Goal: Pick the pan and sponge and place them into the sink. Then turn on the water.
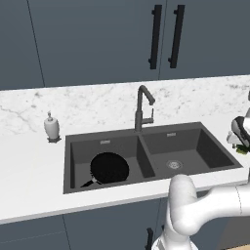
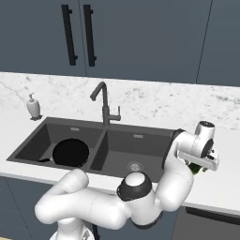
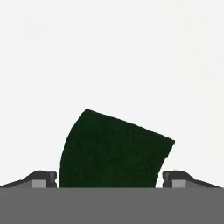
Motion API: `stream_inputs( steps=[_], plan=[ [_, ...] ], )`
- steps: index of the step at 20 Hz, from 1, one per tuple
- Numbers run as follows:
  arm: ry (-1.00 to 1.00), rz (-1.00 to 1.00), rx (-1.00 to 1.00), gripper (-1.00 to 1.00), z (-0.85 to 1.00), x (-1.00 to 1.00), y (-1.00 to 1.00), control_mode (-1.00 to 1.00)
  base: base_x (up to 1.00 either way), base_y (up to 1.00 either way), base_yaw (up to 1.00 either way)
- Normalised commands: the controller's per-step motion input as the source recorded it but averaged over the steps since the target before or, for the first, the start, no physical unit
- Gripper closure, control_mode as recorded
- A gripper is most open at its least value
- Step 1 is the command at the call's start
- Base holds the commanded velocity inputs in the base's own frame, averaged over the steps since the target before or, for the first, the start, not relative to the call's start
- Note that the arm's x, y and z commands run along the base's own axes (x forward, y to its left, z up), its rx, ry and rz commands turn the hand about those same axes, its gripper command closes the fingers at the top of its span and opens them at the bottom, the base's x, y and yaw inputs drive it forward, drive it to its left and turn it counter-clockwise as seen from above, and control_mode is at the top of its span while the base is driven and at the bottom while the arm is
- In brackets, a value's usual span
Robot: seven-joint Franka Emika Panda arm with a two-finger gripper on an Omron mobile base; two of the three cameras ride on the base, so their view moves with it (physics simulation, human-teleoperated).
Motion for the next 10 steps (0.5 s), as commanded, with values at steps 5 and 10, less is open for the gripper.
stream_inputs(
  steps=[5, 10],
  plan=[
    [0.05, 0.0, 0.0, 1.0, -0.69, 0.03, 0.0, -1.0, 0.0, 0.0, 0.0],
    [0.02, 0.0, 0.04, 1.0, -0.73, 0.0, 0.0, -1.0, 0.0, 0.0, 0.0]
  ],
)
